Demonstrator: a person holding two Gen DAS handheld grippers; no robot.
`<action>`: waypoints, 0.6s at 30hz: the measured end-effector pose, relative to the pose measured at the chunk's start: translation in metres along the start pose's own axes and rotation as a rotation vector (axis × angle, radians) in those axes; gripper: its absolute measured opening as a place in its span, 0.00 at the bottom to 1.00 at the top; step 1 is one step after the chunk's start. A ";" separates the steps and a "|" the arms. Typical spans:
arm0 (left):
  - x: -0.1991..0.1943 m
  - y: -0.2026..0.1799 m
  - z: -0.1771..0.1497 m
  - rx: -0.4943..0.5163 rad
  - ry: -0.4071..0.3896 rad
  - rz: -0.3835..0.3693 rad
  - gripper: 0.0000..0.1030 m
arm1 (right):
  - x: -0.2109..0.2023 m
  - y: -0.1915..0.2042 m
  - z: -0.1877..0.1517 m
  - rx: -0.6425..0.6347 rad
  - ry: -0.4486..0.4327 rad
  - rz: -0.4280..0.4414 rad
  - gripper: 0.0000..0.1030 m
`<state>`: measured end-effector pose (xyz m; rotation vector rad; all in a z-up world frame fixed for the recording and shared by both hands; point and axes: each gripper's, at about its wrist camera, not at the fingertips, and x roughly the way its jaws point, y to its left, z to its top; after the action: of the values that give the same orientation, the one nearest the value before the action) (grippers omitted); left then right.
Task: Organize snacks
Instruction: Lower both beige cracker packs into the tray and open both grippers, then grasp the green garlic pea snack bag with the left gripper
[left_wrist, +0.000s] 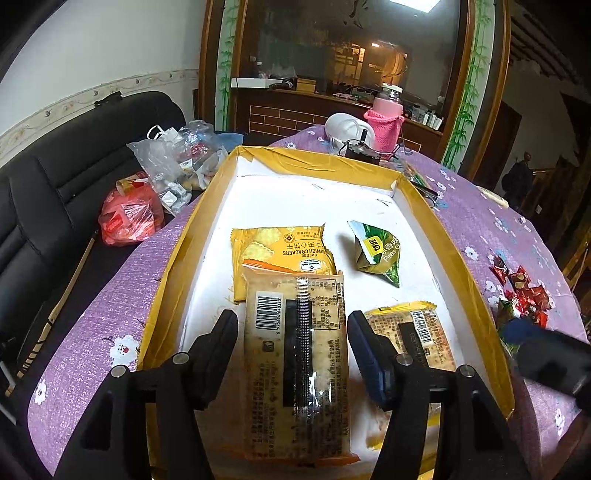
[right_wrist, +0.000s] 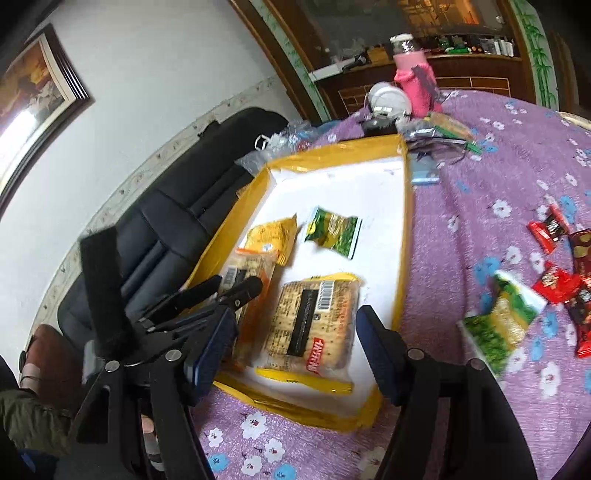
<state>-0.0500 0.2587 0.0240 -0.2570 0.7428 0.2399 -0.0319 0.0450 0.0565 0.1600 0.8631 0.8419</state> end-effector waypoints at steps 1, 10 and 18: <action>-0.001 0.000 0.000 -0.002 -0.002 -0.001 0.63 | -0.008 -0.006 0.002 0.011 -0.016 -0.004 0.67; -0.008 0.001 -0.002 -0.009 -0.031 0.008 0.63 | -0.075 -0.112 0.010 0.271 -0.119 -0.079 0.67; -0.038 -0.032 0.005 0.070 -0.073 -0.047 0.63 | -0.120 -0.190 0.002 0.389 -0.221 -0.271 0.67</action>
<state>-0.0643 0.2252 0.0581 -0.1984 0.6711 0.1773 0.0382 -0.1682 0.0463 0.4580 0.8098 0.3880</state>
